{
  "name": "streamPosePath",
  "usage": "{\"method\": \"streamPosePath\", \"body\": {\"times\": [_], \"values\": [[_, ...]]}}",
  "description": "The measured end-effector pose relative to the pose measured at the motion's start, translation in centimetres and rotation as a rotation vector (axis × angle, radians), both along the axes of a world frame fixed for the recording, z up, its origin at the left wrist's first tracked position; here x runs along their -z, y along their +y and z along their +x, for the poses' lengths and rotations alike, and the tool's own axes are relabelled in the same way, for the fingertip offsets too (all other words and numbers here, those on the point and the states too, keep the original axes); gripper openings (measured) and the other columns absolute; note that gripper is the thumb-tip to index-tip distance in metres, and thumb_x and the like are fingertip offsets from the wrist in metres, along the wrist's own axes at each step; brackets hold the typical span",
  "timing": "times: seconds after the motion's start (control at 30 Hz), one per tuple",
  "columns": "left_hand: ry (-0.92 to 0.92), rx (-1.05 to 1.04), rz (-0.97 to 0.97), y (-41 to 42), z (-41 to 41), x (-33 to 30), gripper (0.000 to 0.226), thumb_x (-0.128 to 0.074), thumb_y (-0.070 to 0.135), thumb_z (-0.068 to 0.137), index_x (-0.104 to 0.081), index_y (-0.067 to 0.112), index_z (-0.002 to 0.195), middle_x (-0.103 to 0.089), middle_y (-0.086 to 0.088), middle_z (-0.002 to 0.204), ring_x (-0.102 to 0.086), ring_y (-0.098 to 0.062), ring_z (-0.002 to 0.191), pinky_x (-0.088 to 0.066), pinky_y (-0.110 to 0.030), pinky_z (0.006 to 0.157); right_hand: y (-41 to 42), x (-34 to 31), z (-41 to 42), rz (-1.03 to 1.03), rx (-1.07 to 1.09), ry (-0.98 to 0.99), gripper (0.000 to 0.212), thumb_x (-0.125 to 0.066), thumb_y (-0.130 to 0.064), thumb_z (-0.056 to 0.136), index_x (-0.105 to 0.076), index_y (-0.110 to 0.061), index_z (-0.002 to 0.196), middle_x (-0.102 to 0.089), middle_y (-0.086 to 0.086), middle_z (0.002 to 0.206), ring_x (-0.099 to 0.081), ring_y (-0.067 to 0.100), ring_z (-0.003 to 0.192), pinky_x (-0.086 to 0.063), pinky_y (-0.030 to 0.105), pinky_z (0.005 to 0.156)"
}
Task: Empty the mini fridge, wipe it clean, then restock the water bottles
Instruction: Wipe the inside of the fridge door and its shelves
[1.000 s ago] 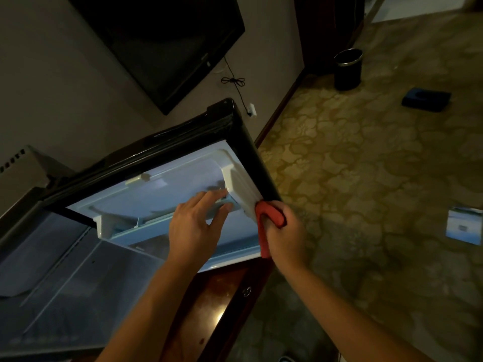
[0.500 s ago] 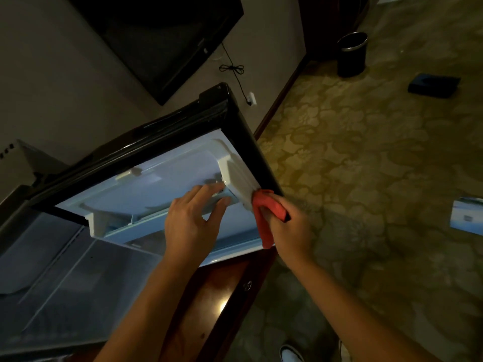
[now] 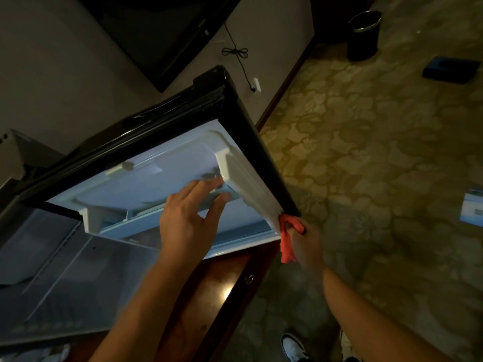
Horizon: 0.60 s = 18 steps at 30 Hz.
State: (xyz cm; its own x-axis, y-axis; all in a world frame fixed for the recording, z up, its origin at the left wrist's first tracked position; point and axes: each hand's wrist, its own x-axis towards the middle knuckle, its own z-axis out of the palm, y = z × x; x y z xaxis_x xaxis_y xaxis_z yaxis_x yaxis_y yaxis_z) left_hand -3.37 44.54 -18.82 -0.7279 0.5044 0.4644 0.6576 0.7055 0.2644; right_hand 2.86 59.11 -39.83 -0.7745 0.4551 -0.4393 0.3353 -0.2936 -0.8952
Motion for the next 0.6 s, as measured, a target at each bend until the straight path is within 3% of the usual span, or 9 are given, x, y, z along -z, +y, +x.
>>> {"method": "streamPosePath", "body": {"times": [0.13, 0.2, 0.3, 0.4, 0.5, 0.6], "values": [[-0.006, -0.014, 0.005, 0.1, -0.2, 0.0, 0.023, -0.060, 0.039, 0.093, -0.059, 0.034, 0.115, -0.067, 0.013, 0.104, -0.052, 0.001, 0.086, -0.054, -0.042, 0.075, -0.1, -0.7, -0.2, -0.020, 0.097, 0.012, 0.028, -0.055, -0.005, 0.087, -0.074, -0.019, 0.101, -0.072, -0.007, 0.093, -0.065, 0.008, 0.090, -0.047, 0.017, 0.074], [0.002, -0.023, 0.004, 0.1, -0.2, 0.1, 0.023, -0.061, 0.038, 0.092, -0.059, 0.033, 0.114, -0.068, 0.011, 0.104, -0.047, 0.006, 0.087, -0.053, -0.041, 0.075, -0.5, -2.1, -0.2, -0.023, 0.114, 0.032, 0.024, -0.057, -0.005, 0.089, -0.073, -0.021, 0.096, -0.070, -0.011, 0.088, -0.062, 0.000, 0.083, -0.046, 0.012, 0.070], [0.003, -0.028, 0.004, 0.2, -0.3, 0.2, 0.024, -0.057, 0.042, 0.093, -0.061, 0.032, 0.115, -0.065, 0.015, 0.104, -0.047, 0.006, 0.087, -0.053, -0.040, 0.076, -0.6, -4.7, -0.5, 0.013, 0.156, 0.084, 0.016, -0.062, -0.017, 0.090, -0.073, -0.027, 0.085, -0.070, -0.012, 0.076, -0.063, 0.001, 0.077, -0.050, 0.018, 0.072], [0.018, -0.026, -0.001, 0.5, -0.5, 0.2, 0.026, -0.058, 0.040, 0.093, -0.065, 0.027, 0.114, -0.069, 0.010, 0.104, -0.050, 0.003, 0.087, -0.053, -0.040, 0.075, -0.5, -8.7, -0.8, 0.117, 0.122, 0.122, 0.009, -0.064, -0.025, 0.091, -0.071, -0.030, 0.092, -0.062, -0.022, 0.079, -0.056, -0.009, 0.074, -0.040, 0.003, 0.068], [0.026, -0.040, 0.007, 0.8, -0.6, 0.2, 0.024, -0.066, 0.033, 0.091, -0.068, 0.023, 0.112, -0.070, 0.006, 0.102, -0.046, 0.007, 0.087, -0.048, -0.034, 0.074, -0.7, -13.7, -0.8, 0.213, 0.140, 0.319, 0.014, -0.062, -0.028, 0.091, -0.068, -0.032, 0.102, -0.064, -0.023, 0.085, -0.060, -0.009, 0.081, -0.047, 0.006, 0.071], [0.026, -0.059, 0.001, 0.9, -0.6, 0.1, 0.022, -0.069, 0.030, 0.090, -0.071, 0.021, 0.110, -0.071, 0.005, 0.101, -0.050, 0.004, 0.087, -0.045, -0.032, 0.075, -0.9, -17.6, -1.4, 0.337, 0.174, 0.531, 0.024, -0.066, -0.025, 0.091, -0.070, -0.023, 0.114, -0.067, -0.019, 0.100, -0.061, -0.011, 0.094, -0.049, 0.008, 0.080]]}}
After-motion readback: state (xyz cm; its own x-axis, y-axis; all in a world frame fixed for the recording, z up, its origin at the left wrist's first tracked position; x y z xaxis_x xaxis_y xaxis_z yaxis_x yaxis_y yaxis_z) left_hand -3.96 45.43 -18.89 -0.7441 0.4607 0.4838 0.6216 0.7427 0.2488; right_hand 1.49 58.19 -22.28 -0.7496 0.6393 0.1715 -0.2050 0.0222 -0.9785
